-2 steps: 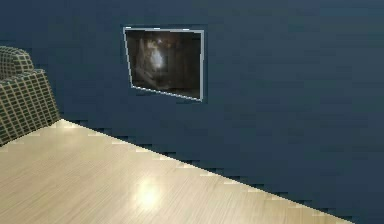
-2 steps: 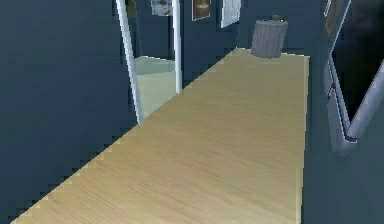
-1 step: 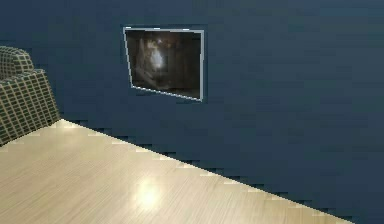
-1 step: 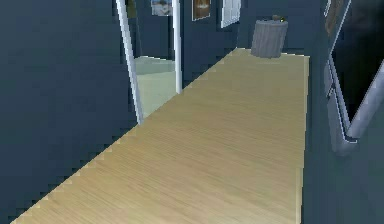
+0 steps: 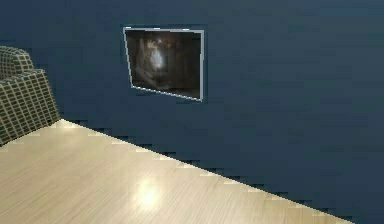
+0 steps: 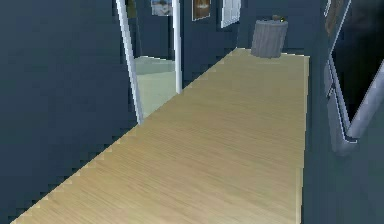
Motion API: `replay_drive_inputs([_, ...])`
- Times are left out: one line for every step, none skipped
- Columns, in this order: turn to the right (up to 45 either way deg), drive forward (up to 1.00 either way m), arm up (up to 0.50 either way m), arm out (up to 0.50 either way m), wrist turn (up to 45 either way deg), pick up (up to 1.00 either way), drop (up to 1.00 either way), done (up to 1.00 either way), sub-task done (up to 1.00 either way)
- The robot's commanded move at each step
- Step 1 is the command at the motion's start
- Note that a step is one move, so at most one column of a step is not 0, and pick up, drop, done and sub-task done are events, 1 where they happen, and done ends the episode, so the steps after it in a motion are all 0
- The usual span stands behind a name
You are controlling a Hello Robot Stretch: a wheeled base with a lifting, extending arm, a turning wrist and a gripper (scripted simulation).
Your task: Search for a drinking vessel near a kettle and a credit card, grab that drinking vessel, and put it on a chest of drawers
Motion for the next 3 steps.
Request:
replay_drive_inputs([42.0, 0.00, 0.00, 0.00, 0.0, 0.00, 0.00, 0.00, 0.00])
replay_drive_inputs([-12.0, 0.00, 0.00, 0.00, 0.0, 0.00, 0.00, 0.00, 0.00])
replay_drive_inputs([0.0, 0.20, 0.00, 0.00, 0.0, 0.00, 0.00, 0.00, 0.00])
